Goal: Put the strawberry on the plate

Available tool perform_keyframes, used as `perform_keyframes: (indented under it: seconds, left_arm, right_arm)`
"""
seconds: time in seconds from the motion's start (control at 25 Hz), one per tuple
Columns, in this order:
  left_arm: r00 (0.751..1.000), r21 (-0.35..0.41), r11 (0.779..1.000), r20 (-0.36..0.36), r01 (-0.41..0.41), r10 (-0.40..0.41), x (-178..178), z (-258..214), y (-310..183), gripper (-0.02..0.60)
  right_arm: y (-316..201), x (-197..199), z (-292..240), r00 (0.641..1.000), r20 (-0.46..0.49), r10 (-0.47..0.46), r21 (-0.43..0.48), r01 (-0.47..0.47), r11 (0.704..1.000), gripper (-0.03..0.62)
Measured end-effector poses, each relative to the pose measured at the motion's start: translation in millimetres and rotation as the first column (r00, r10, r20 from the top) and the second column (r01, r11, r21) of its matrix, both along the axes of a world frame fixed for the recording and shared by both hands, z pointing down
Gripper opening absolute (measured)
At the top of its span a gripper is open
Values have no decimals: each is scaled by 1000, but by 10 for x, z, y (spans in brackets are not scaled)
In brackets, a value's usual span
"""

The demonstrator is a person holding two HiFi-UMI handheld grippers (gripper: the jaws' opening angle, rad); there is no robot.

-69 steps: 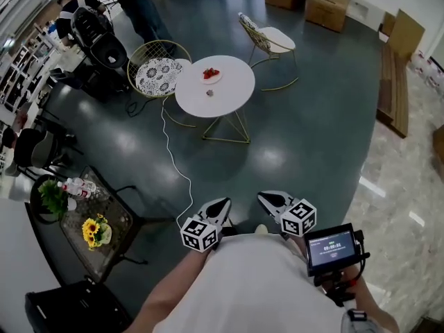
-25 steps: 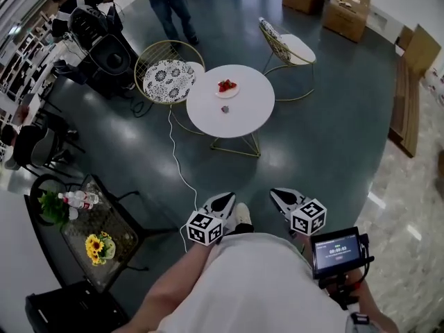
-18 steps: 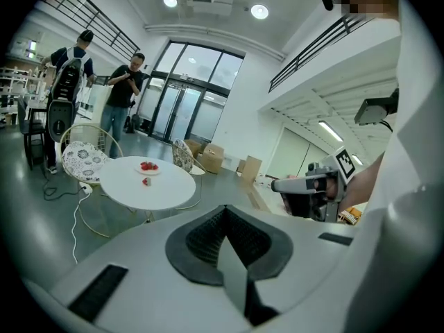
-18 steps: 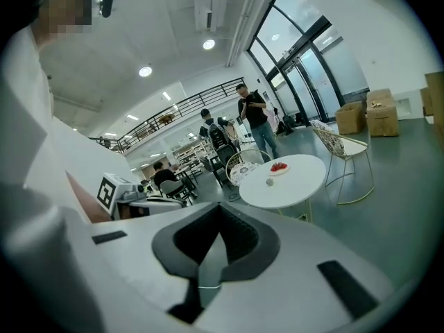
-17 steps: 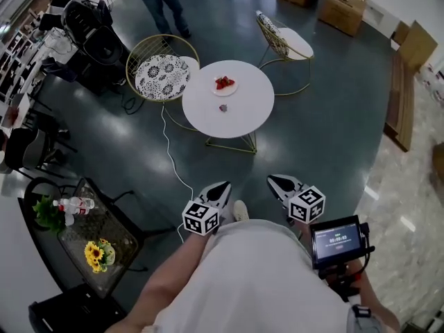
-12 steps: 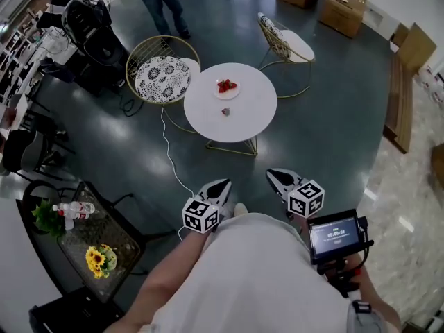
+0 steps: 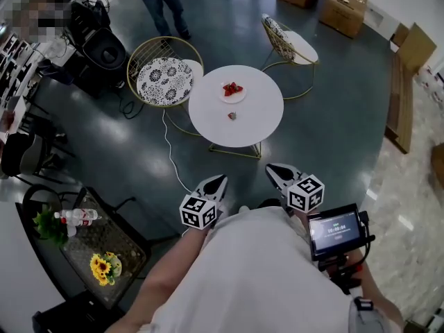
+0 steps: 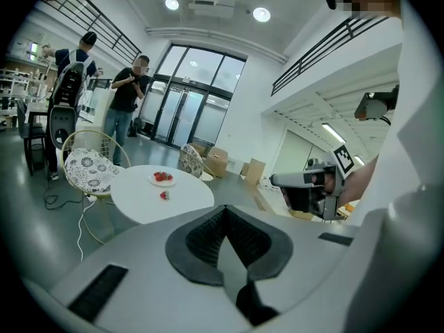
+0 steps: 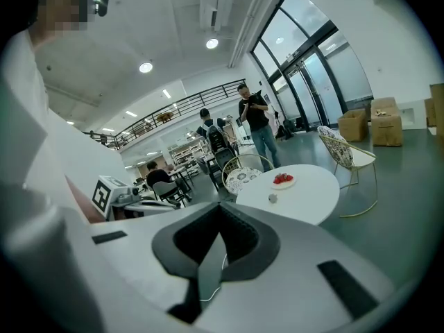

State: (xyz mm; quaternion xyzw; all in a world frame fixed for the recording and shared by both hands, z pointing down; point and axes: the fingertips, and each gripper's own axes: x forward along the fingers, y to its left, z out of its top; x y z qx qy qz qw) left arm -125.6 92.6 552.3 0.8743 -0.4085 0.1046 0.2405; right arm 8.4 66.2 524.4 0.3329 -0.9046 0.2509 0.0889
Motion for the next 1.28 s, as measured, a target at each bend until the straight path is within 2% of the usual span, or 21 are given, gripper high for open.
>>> perform_keyframes:
  seconds: [0.24, 0.52, 1.28]
  left_arm:
    - [1000, 11, 1000, 8, 19, -19, -121, -30, -104, 6]
    - [998, 1, 999, 26, 51, -51, -317, 108, -361, 6]
    - [997, -58, 997, 57, 49, -46, -286, 275, -1725, 6]
  right_arm:
    - [-122, -105, 24, 1000, -6, -17, -7, 17, 1000, 6]
    - [-621, -200, 52, 1000, 12, -15, 10, 14, 1000, 6]
    - [-1887, -335, 391, 995, -33, -90, -80, 87, 993, 6]
